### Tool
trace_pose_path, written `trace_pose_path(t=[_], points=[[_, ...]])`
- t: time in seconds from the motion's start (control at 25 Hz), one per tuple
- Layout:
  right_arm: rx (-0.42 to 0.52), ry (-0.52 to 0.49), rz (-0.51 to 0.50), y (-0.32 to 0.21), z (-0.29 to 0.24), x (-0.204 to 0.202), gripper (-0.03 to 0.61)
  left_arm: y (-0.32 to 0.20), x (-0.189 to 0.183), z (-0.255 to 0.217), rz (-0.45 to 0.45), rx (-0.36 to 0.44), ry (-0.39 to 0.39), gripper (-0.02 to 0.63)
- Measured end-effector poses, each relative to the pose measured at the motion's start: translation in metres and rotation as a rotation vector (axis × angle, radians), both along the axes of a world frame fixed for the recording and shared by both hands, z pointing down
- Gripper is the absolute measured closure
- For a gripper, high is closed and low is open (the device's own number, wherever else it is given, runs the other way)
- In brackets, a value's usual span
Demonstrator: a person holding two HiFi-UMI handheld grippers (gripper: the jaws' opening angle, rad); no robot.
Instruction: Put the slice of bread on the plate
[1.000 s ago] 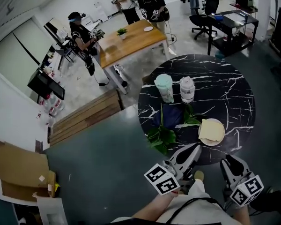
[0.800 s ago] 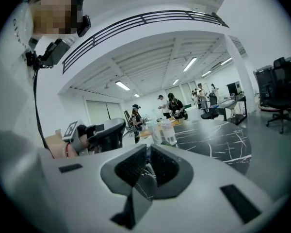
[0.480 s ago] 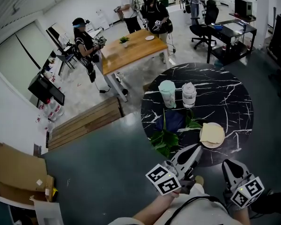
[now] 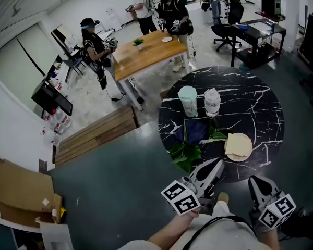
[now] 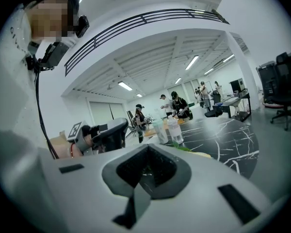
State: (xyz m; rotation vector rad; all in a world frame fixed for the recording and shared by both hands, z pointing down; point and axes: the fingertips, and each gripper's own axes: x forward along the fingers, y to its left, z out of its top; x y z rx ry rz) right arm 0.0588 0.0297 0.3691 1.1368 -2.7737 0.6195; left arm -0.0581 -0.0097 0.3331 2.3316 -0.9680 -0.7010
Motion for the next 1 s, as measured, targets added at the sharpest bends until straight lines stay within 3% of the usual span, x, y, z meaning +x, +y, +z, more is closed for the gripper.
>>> trace_pose_path(t=[0.64,1.0], points=[[0.000,0.062,-0.008,0.006,0.011,-0.001,0.568,-0.002,-0.003,0.013,0.017,-0.031,0.008,0.604],[-0.049,0.041,-0.056,0.026,0.021,-0.019,0.568,0.022,-0.009,0.036,0.027,-0.110,-0.018,0.604]])
